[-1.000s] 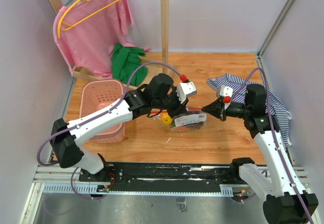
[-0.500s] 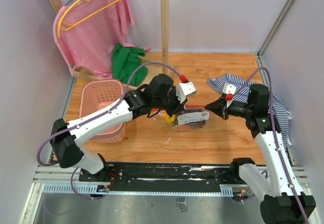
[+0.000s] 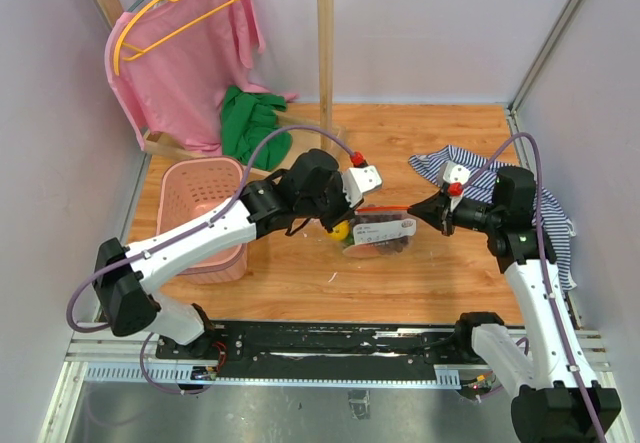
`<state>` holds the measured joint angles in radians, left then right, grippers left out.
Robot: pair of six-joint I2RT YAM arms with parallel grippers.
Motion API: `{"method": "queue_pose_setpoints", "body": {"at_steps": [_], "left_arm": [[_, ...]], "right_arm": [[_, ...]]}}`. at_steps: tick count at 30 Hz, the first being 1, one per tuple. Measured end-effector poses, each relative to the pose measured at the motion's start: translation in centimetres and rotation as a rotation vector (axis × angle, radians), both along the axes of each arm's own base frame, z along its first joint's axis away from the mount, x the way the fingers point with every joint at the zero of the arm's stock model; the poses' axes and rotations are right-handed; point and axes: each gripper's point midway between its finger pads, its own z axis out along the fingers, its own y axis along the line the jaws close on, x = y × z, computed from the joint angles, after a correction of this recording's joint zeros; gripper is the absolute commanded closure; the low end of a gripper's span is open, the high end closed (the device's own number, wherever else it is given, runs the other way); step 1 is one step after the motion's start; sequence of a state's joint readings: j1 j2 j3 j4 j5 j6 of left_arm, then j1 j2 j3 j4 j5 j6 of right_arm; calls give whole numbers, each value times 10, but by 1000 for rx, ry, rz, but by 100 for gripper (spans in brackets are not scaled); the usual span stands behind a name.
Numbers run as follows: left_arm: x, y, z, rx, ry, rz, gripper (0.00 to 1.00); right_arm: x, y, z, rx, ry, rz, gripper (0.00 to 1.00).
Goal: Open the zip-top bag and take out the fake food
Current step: Unzip the zipper food storage bag at the center of the board.
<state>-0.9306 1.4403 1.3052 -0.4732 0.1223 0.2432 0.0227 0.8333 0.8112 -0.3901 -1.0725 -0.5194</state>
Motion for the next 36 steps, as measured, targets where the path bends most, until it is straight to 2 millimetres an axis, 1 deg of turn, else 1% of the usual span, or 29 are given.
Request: {"method": "queue_pose_setpoints", "body": {"at_steps": [6, 12, 20, 29, 31, 36], "left_arm": [[1, 8, -2, 19, -19, 16, 100], [3, 16, -5, 38, -33, 35, 100], [6, 30, -9, 56, -39, 68, 100], [10, 41, -15, 70, -39, 99, 100], [10, 45, -17, 77, -39, 109, 100], [12, 58, -21, 88, -44, 145, 100]], "right_arm": [[0, -1, 1, 1, -1, -5, 99], [3, -6, 1, 4, 5, -28, 99], [3, -6, 1, 8, 13, -33, 99], [4, -9, 1, 9, 14, -43, 99], [6, -12, 1, 10, 14, -56, 99], [6, -13, 1, 11, 14, -59, 99]]}}
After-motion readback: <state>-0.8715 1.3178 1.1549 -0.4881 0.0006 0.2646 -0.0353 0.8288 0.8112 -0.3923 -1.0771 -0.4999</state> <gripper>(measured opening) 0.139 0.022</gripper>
